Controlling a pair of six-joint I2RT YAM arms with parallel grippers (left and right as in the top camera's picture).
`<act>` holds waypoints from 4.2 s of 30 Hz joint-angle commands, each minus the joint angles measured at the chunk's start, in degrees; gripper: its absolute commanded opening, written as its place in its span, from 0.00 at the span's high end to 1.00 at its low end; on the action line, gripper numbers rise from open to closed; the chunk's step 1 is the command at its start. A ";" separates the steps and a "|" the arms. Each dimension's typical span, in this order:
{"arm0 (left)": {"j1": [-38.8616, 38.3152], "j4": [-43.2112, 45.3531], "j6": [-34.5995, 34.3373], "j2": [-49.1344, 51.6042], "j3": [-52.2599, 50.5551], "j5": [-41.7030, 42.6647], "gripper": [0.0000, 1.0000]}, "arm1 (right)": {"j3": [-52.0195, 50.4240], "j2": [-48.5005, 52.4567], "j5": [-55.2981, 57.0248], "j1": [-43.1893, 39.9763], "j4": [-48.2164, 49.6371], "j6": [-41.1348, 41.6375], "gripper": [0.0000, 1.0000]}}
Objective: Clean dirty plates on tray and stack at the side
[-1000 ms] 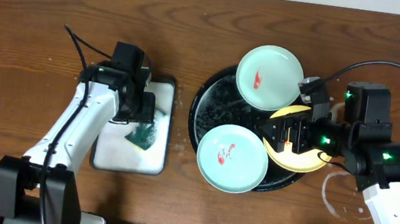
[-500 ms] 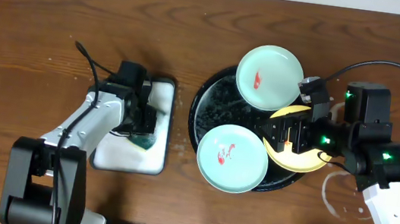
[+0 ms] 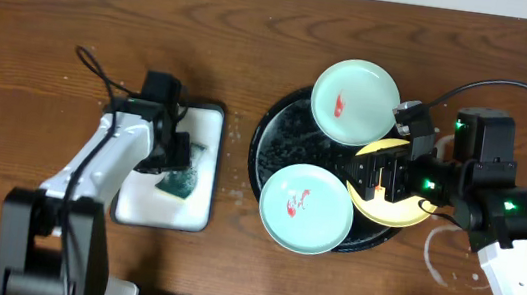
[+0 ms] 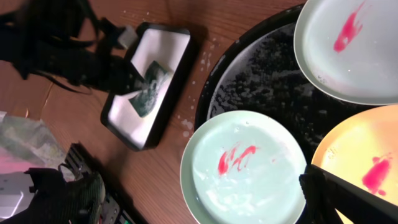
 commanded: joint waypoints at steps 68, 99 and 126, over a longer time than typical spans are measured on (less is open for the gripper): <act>-2.95 13.00 6.49 3.17 -4.87 3.89 0.92 | 0.90 -0.59 -0.66 -0.02 -0.28 -0.72 0.01; -2.99 12.68 2.97 -5.88 -17.00 3.91 0.36 | 0.90 -0.59 -0.66 -0.02 -0.44 -0.72 0.01; -2.95 3.02 3.04 -7.39 -5.20 3.89 0.38 | 0.90 -0.59 -0.66 -0.02 -0.44 -0.74 0.01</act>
